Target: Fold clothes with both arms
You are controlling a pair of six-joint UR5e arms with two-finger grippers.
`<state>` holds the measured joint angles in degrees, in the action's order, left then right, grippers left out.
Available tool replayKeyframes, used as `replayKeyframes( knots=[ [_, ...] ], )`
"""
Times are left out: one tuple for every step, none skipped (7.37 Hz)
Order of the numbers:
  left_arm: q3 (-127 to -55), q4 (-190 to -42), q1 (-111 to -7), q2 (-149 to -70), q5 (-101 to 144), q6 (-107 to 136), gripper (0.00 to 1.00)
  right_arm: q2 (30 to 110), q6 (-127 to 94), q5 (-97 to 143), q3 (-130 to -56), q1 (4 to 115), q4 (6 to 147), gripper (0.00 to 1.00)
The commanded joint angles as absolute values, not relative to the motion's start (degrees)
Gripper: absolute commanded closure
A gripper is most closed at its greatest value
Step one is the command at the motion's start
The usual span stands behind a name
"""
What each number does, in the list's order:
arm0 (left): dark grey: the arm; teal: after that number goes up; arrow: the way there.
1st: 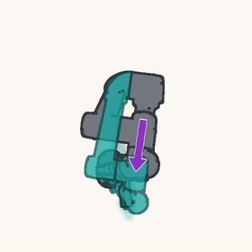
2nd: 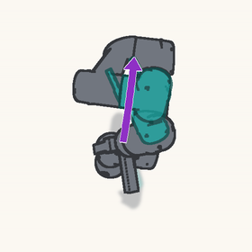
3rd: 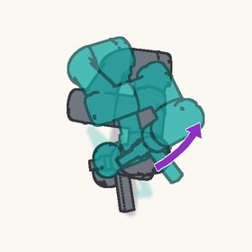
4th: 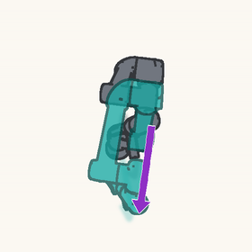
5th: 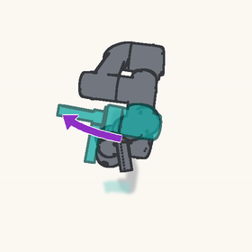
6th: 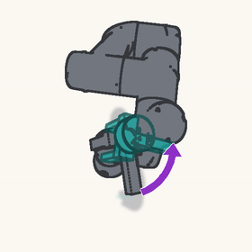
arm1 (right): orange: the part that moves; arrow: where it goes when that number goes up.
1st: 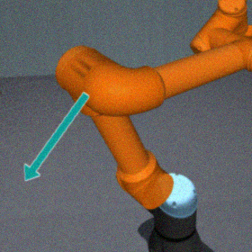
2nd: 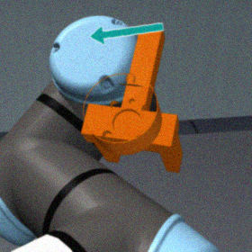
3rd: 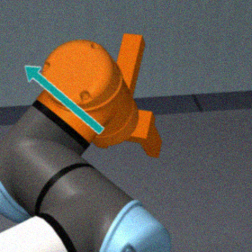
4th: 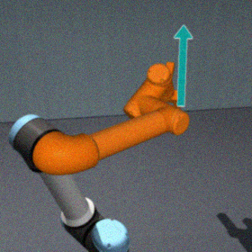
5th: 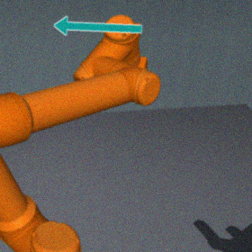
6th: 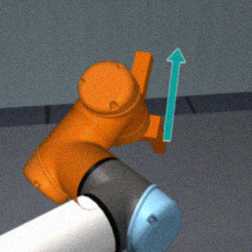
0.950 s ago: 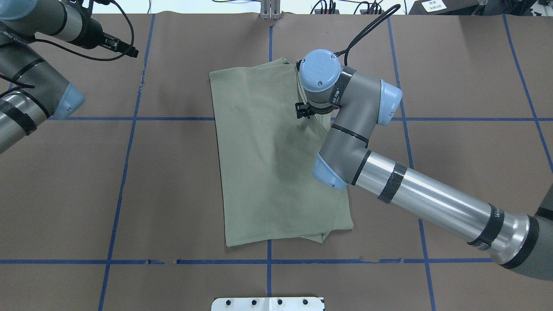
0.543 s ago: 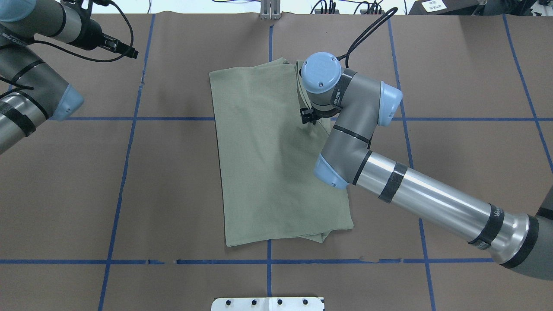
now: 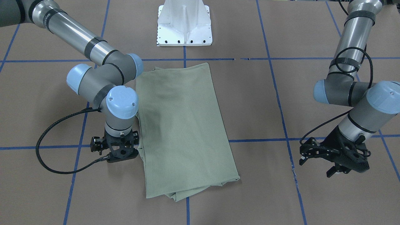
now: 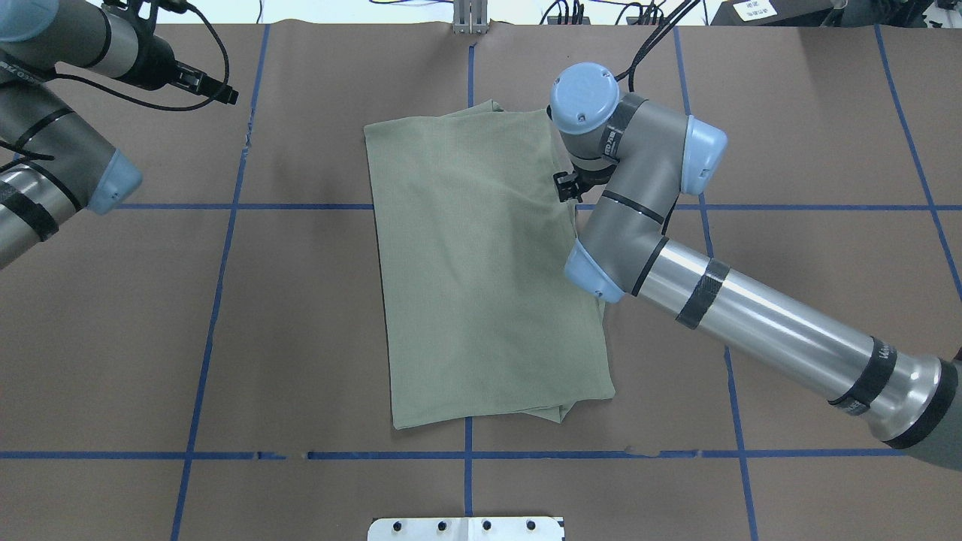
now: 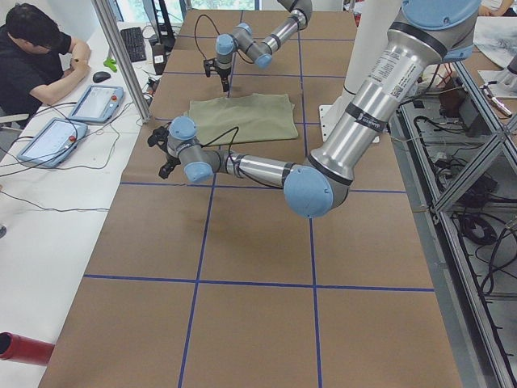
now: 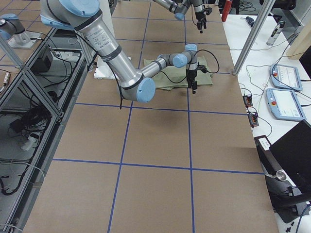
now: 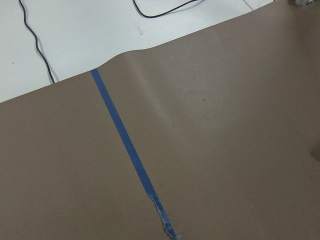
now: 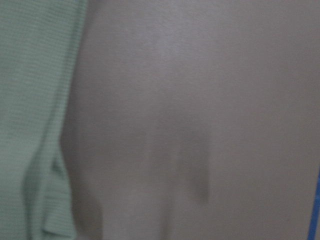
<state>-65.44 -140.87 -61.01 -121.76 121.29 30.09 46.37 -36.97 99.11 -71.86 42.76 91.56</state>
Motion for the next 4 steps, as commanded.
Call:
replayKeyframes(
  knots=[
    [-68.88, -139.93, -61.0, -121.29, 125.4, 37.55, 0.0, 47.19, -39.44, 105.07, -72.68, 44.99, 86.43, 0.0],
    [-72.65, -139.83, -60.65, -119.9, 125.51, 45.53, 0.0, 49.2, -45.55, 109.99, -74.69, 45.26, 80.13, 0.0],
    [-78.51, -139.83, -57.95, -116.49, 125.51, 52.66, 0.0, 53.83, -52.05, 112.47, -79.49, 45.26, 73.63, 0.0],
    [-86.49, -139.83, -54.53, -111.32, 125.42, 59.78, 0.0, 61.01, -59.86, 114.24, -87.02, 44.74, 67.21, 0.0]
  ],
)
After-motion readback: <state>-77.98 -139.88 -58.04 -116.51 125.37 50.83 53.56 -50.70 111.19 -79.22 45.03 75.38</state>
